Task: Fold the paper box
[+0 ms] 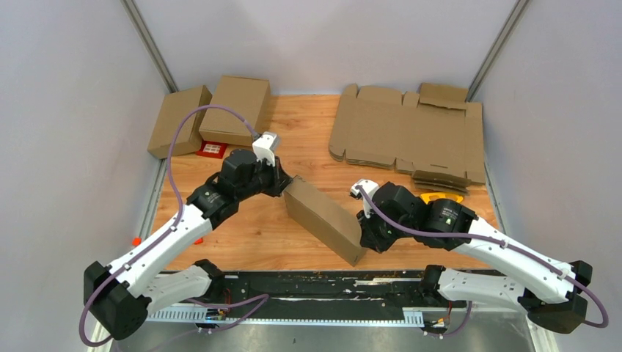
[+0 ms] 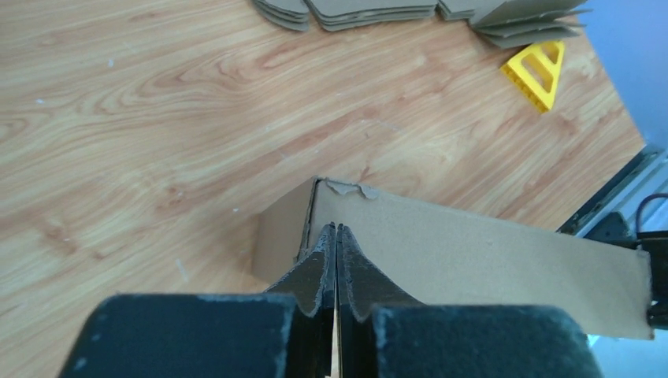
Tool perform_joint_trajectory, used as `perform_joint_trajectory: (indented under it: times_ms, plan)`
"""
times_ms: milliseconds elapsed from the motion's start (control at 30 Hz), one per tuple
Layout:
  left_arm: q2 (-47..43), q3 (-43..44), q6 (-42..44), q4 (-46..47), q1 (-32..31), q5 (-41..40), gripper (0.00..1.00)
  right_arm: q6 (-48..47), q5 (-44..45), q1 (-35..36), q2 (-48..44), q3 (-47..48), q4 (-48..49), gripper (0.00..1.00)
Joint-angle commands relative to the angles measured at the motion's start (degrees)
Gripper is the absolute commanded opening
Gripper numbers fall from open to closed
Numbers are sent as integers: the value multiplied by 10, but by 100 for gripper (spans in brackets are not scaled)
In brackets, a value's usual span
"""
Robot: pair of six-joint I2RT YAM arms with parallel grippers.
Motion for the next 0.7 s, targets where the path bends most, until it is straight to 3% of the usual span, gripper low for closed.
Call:
perform_joint_trajectory:
  times_ms: [0, 233, 367, 467, 567, 667]
  plan:
    - [-12, 48, 34, -115, -1, -15, 0, -8, 31, -1, 16, -20, -21, 0]
    - [-30, -1, 31, -103, -1, -34, 0, -9, 28, -1, 13, -18, -16, 0]
    - [14, -37, 30, -68, -1, -6, 0, -9, 31, -1, 14, -12, -17, 1]
    - [32, -49, 30, -66, 0, -7, 0, -16, 32, -1, 9, 12, -21, 21]
    - [22, -57, 26, -52, 0, -7, 0, -36, 31, -1, 3, 47, -20, 70]
    - [23, -47, 32, -65, -1, -12, 0, -57, 55, -1, 17, 92, -29, 90]
